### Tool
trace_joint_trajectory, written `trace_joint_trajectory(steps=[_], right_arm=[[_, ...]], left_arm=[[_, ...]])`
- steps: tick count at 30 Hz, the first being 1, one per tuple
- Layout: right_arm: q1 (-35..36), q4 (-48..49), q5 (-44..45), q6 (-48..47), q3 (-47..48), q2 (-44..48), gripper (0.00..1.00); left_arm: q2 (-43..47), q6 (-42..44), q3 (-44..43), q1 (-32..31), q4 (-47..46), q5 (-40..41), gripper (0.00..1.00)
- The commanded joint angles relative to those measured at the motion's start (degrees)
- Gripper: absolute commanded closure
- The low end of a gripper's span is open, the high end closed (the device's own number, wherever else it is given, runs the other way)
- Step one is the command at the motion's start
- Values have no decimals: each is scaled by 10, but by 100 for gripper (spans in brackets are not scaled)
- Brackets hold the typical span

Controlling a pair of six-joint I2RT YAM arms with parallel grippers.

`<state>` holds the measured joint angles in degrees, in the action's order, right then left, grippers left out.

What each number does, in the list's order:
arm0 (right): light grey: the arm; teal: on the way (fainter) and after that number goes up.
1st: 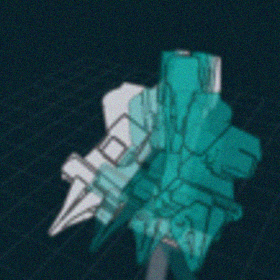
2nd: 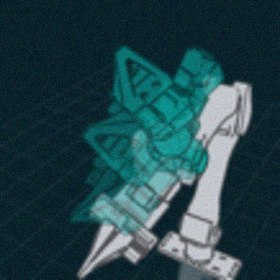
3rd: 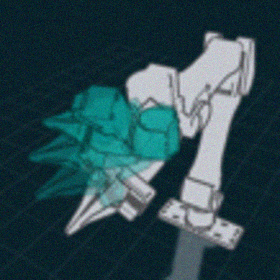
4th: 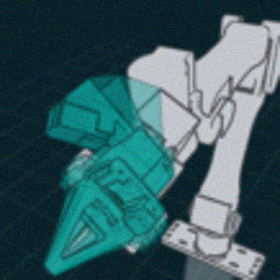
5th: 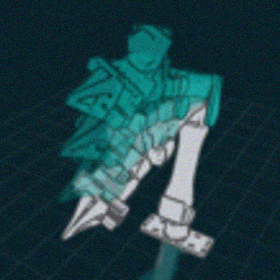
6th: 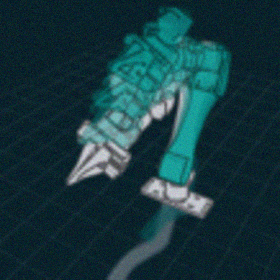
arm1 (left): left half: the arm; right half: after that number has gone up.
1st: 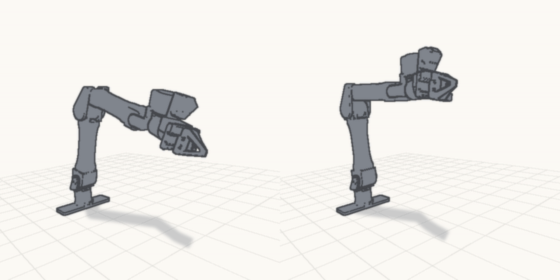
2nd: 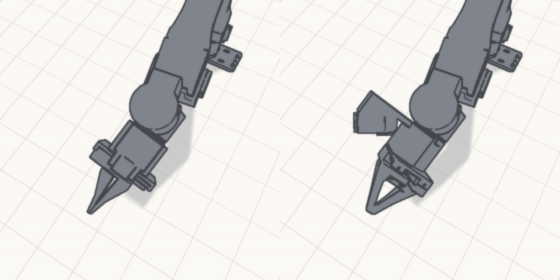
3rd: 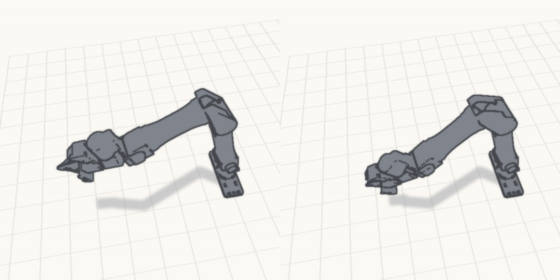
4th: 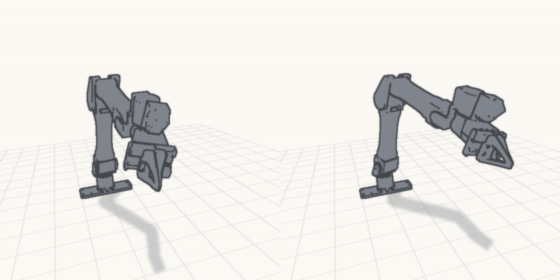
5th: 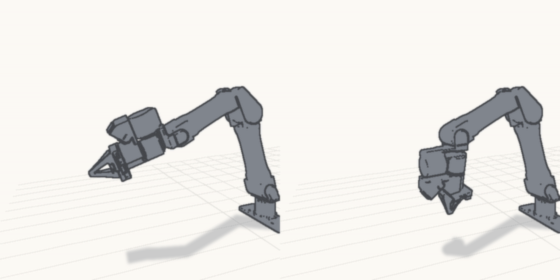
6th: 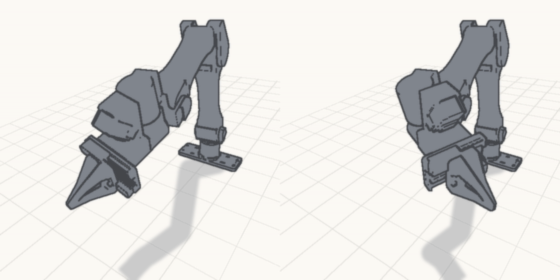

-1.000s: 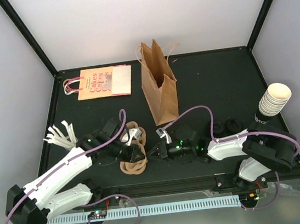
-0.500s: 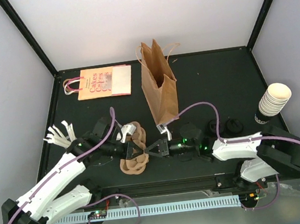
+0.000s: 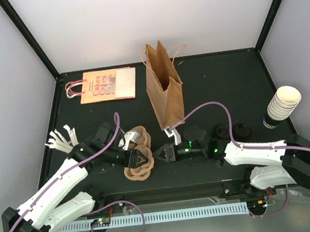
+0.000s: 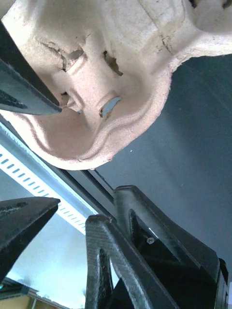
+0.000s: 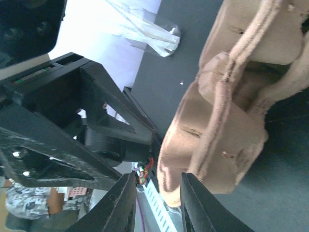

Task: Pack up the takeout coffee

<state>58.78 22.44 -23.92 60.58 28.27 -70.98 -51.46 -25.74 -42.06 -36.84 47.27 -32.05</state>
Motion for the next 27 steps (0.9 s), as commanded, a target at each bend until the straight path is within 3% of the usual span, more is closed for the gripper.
trace_joint_trajectory(steps=[1, 6, 11, 21, 27], right_arm=[[1, -63, 36, -33, 10, 23, 71], [0, -101, 92, -33, -2, 66, 70], [-1, -139, 154, -32, -24, 128, 70], [-6, -187, 200, -35, -47, 201, 69], [-7, -190, 201, -33, -51, 206, 70]], left_arm=[[7, 32, -18, -10, 16, -3, 47], [-18, 52, -29, -38, 19, 19, 30], [-59, 84, -69, -106, 33, 73, 16], [-183, 138, -162, -208, 108, 204, 21], [-243, 138, -186, -220, 140, 217, 34]])
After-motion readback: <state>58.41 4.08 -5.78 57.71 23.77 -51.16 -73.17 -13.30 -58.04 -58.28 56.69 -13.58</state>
